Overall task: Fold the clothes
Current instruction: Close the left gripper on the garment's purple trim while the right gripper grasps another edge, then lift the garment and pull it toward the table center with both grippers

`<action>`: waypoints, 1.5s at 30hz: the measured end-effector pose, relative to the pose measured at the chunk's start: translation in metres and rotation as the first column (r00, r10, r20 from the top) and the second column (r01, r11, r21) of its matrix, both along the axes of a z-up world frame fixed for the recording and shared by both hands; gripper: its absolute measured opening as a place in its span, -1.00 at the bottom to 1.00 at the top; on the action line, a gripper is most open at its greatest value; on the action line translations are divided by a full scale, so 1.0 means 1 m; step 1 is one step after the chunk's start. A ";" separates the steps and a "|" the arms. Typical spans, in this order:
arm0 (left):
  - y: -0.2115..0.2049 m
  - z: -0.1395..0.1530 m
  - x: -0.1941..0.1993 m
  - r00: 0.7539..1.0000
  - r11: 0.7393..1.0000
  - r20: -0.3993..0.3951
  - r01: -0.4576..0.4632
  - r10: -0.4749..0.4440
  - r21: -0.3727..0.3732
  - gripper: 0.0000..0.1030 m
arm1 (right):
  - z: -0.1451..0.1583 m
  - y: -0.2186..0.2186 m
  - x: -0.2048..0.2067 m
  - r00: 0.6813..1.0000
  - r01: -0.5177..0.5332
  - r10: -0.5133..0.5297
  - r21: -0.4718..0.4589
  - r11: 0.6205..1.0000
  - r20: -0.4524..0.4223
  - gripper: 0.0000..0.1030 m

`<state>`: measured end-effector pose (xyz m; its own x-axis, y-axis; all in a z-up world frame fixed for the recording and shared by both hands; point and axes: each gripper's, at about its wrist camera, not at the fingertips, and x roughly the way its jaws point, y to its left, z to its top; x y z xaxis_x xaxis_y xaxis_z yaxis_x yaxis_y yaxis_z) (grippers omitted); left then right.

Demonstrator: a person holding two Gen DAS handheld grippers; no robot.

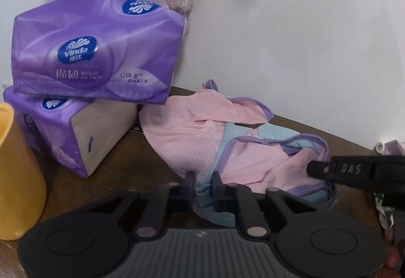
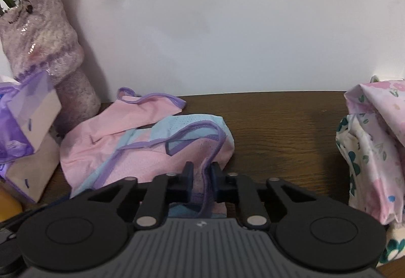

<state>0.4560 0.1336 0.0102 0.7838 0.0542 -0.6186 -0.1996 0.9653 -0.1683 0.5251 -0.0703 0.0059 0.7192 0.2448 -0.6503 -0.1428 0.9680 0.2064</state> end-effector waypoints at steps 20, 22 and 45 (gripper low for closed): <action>-0.046 0.134 -0.218 0.924 0.984 0.343 0.135 -0.167 0.115 -0.93 | 0.147 -0.092 -0.187 0.950 -0.102 0.058 0.129 0.986 0.308 -0.96; -0.059 0.161 -0.257 0.898 0.977 0.389 0.164 -0.204 0.132 -0.92 | 0.172 -0.105 -0.221 0.932 -0.118 0.063 0.133 0.984 0.357 -0.96; -0.101 0.049 -0.451 0.827 0.824 -0.024 0.562 -0.562 0.071 0.00 | 0.037 -0.257 -0.449 0.997 0.059 -0.064 -0.134 0.989 -0.032 -0.01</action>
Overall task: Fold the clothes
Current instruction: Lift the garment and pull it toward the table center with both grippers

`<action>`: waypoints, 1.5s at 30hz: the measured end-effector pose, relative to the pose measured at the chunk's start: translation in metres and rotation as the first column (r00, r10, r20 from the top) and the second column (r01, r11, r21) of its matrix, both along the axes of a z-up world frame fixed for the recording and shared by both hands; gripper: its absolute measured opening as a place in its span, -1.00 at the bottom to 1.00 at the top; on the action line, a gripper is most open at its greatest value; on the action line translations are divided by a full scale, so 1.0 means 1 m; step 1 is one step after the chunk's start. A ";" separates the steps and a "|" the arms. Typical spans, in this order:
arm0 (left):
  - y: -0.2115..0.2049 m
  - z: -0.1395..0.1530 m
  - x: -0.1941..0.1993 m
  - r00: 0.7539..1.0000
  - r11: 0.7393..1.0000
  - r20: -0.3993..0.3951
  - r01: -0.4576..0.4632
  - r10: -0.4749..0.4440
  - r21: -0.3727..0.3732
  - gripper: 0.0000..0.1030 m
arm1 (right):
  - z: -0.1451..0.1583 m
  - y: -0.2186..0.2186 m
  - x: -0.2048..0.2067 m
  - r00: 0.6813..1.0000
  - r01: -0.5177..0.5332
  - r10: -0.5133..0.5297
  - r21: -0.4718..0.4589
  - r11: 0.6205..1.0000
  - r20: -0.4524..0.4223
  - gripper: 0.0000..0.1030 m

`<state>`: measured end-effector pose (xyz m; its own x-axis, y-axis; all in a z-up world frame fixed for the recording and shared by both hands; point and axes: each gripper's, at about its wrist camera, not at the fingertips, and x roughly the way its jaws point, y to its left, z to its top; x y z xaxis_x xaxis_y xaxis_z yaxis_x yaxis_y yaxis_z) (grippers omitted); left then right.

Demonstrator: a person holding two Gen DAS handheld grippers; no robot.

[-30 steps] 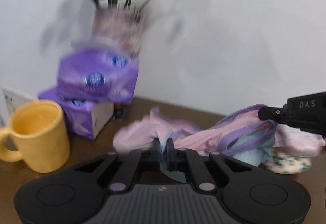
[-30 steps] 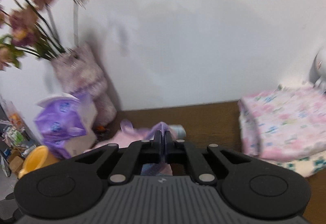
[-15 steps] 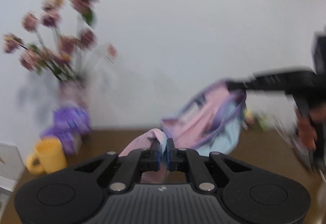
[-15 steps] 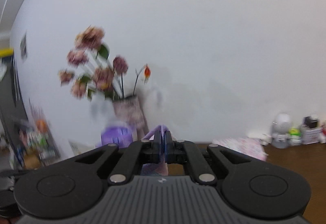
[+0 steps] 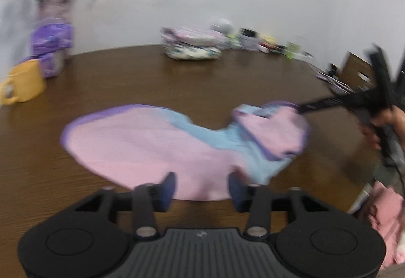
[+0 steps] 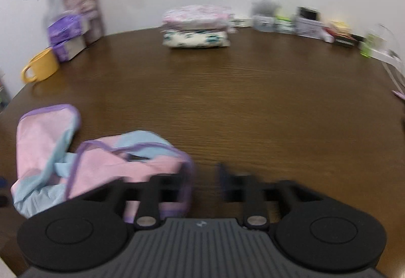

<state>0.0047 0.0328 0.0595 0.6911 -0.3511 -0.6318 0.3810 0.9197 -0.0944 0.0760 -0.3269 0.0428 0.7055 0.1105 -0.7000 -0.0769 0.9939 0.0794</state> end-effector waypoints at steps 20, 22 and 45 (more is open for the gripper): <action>-0.047 -0.005 0.107 0.995 0.999 -0.099 0.000 0.003 0.035 0.26 | 0.000 0.114 -0.004 0.948 -0.318 0.318 0.005 0.948 0.016 0.00; -0.058 -0.009 0.118 0.993 0.998 -0.119 0.011 -0.004 0.055 0.26 | 0.000 0.116 -0.002 0.946 -0.323 0.323 0.006 0.946 0.005 -0.05; -0.042 -0.010 0.103 0.993 0.991 -0.116 0.033 -0.018 0.128 -0.95 | 0.012 0.101 -0.006 0.932 -0.360 0.362 0.046 0.932 -0.031 -0.97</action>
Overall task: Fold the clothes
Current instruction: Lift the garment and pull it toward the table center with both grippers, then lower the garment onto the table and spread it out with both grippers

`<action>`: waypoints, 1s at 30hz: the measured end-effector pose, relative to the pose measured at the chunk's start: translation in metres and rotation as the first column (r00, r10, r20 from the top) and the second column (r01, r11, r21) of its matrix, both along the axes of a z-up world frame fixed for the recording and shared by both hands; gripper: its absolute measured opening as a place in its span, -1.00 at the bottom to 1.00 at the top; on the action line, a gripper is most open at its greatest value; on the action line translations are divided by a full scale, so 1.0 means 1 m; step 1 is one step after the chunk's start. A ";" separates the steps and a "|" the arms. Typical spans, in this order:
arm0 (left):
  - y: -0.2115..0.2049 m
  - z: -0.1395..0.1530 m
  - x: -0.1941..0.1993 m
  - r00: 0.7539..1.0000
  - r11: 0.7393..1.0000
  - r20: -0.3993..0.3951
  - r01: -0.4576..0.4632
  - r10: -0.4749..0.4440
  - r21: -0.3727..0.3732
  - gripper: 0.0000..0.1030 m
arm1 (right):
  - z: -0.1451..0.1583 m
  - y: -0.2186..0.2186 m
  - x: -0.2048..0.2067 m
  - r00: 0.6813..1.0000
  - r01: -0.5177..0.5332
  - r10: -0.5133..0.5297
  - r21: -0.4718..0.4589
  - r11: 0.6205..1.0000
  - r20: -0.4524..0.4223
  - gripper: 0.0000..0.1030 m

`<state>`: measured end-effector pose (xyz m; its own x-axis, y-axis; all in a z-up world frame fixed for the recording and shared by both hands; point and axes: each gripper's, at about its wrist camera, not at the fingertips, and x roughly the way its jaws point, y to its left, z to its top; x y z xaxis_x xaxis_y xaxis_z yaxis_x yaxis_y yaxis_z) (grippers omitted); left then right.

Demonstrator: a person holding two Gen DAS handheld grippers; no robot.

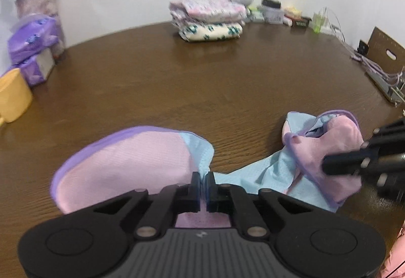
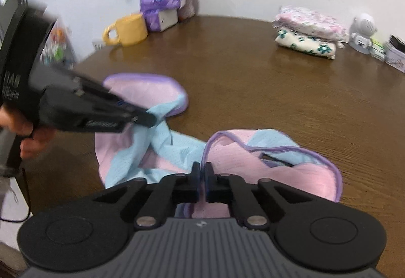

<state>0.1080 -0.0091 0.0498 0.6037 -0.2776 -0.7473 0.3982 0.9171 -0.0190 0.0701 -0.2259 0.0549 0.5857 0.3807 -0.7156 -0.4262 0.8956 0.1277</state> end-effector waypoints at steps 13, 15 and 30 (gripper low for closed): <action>0.076 0.001 -0.096 0.994 0.993 0.053 -0.097 0.100 -0.064 -0.95 | 0.007 -0.036 -0.037 0.998 0.064 -0.066 0.111 0.992 0.019 -0.90; 0.080 -0.007 -0.105 0.993 0.991 0.023 -0.117 0.119 -0.065 -0.95 | 0.003 -0.027 -0.033 0.999 0.050 -0.052 0.117 0.992 0.013 -0.89; 0.040 0.004 -0.090 0.992 0.989 0.080 -0.108 0.100 0.096 -0.05 | -0.020 0.015 0.013 0.999 -0.035 0.035 0.007 0.999 -0.014 -0.25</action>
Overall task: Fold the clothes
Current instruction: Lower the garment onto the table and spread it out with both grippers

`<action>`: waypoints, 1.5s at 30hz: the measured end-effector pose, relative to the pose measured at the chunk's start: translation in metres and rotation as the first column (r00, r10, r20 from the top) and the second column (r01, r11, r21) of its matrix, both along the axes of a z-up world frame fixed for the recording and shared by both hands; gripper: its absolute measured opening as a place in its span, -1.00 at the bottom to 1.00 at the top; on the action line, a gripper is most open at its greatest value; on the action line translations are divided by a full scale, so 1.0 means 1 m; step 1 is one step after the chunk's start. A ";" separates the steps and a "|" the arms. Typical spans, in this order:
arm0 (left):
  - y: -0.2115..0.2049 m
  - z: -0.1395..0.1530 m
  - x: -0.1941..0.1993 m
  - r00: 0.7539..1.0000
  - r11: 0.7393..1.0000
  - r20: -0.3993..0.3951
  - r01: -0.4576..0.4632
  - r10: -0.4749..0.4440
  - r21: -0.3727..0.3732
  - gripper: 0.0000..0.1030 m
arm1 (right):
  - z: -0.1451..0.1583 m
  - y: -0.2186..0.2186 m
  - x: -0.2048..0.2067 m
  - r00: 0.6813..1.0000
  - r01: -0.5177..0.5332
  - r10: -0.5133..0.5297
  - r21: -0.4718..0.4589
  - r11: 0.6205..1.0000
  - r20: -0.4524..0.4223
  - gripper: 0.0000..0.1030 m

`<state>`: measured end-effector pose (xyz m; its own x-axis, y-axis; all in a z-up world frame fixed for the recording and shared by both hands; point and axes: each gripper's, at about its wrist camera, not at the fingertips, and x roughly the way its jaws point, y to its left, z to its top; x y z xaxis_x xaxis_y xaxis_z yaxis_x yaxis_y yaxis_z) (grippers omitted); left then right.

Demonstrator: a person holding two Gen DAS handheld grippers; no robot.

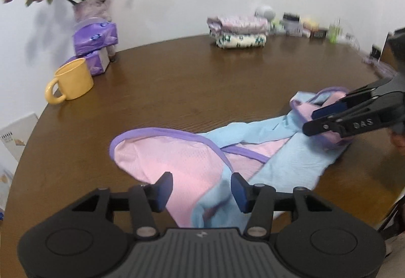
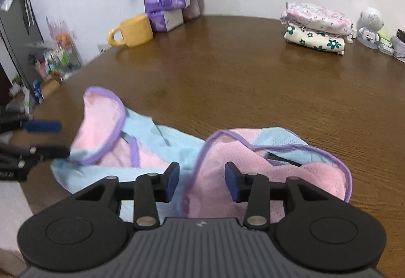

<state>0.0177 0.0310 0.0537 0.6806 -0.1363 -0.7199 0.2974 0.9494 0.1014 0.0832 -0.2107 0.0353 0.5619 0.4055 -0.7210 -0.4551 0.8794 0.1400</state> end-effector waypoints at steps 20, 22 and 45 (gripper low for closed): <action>0.015 -0.028 0.153 0.998 0.997 -0.059 -0.016 0.012 -0.079 -0.98 | 0.004 0.007 0.106 0.991 0.129 -0.128 -0.037 0.991 0.045 -0.95; 0.024 -0.028 0.164 0.998 0.994 -0.055 -0.028 0.022 -0.102 -0.99 | 0.006 0.006 0.119 0.986 0.162 -0.160 -0.026 0.987 0.049 -0.95; 0.039 -0.019 0.118 0.997 0.962 -0.070 -0.035 0.017 -0.270 -0.55 | 0.023 -0.173 0.062 0.853 0.510 -0.522 0.223 0.831 -0.003 -0.95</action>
<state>0.1352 0.0697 0.0345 0.6386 -0.3152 -0.7020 0.2693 0.9461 -0.1799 0.1448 -0.3835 0.0583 0.7682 0.1818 -0.6139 0.0443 0.9414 0.3343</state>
